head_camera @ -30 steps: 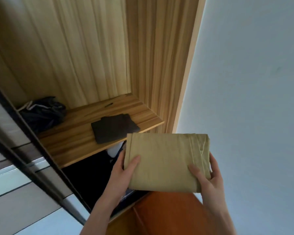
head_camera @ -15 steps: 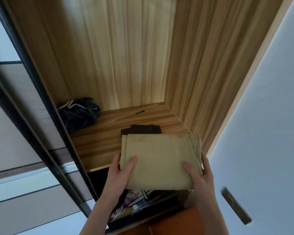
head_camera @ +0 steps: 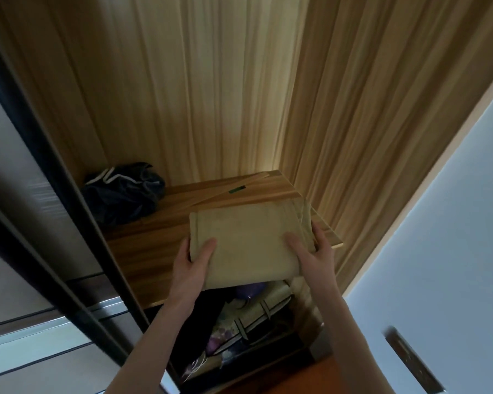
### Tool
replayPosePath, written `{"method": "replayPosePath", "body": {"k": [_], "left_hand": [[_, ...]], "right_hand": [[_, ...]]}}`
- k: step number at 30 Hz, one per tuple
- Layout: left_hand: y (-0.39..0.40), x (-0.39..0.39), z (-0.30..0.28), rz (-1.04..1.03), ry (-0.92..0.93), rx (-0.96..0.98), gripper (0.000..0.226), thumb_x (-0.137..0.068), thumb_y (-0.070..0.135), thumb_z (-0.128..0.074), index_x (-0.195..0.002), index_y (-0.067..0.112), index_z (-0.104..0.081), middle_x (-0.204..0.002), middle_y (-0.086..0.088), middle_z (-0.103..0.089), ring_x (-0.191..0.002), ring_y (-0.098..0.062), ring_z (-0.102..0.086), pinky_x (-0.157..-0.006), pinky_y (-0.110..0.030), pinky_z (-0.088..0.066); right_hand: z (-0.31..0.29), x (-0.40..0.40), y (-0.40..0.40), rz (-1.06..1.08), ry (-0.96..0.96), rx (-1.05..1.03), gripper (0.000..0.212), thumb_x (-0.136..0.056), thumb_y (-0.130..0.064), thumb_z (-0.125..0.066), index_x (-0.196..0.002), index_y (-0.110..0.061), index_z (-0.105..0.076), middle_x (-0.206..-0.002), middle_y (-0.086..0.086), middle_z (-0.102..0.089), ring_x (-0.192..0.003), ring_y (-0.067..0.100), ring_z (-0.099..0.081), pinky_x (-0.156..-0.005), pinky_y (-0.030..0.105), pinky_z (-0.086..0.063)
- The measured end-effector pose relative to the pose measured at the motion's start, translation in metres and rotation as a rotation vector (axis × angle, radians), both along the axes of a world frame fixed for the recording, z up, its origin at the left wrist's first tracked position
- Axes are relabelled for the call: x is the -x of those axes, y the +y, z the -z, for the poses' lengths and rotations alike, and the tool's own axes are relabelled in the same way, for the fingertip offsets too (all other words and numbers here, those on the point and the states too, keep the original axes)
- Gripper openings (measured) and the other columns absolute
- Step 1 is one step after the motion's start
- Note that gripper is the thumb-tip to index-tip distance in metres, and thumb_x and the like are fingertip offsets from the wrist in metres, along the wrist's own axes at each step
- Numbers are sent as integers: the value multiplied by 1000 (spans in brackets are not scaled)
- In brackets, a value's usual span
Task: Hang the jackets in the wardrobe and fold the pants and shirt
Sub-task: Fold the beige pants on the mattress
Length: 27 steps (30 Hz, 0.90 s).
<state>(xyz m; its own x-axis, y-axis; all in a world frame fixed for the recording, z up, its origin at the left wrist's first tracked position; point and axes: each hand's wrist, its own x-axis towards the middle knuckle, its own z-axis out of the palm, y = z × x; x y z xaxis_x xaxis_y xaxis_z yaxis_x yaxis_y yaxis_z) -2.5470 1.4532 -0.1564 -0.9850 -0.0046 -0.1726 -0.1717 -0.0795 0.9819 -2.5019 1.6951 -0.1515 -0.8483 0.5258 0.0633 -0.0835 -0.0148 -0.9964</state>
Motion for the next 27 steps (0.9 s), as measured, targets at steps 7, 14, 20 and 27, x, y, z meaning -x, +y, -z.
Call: {"method": "replayPosePath", "body": {"k": [7,14,20,27], "left_hand": [[10,56,32,-46,35,133,57,-85,66,-72,-136,50,-52,-114,26,-61,-102,1,-61,-78,-24,-49],[26,106,70,-101,27,204,62,-88,60,-73,-142,36,-53,-118,17,-64,-104,-3,-61,-89,-32,-52],[35,127,88,-117,9,194,64,-92,54,-72,-148,32,-50,-127,10,-64,-116,-15,-63,-100,-40,-53],[41,144,104,-100,-54,203,66,-94,53,-70,-151,31,-45,-133,4,-61,-117,-20,-61,-106,-47,-52]], "right_hand": [[30,61,11,-16,-33,-9,41,-89,-26,-84,-122,-40,-63,-109,-26,-75,-100,-6,-70,-77,11,-55],[62,110,28,-54,-76,-68,44,-86,-44,-82,-125,-44,-62,-111,-30,-72,-100,-10,-67,-76,11,-56],[86,141,35,-84,-129,-117,57,-89,-47,-79,-139,-38,-53,-118,-26,-65,-101,-11,-64,-77,10,-53],[102,164,41,-126,-190,-138,47,-90,-48,-76,-131,-43,-55,-113,-23,-69,-94,-14,-65,-68,5,-52]]}}
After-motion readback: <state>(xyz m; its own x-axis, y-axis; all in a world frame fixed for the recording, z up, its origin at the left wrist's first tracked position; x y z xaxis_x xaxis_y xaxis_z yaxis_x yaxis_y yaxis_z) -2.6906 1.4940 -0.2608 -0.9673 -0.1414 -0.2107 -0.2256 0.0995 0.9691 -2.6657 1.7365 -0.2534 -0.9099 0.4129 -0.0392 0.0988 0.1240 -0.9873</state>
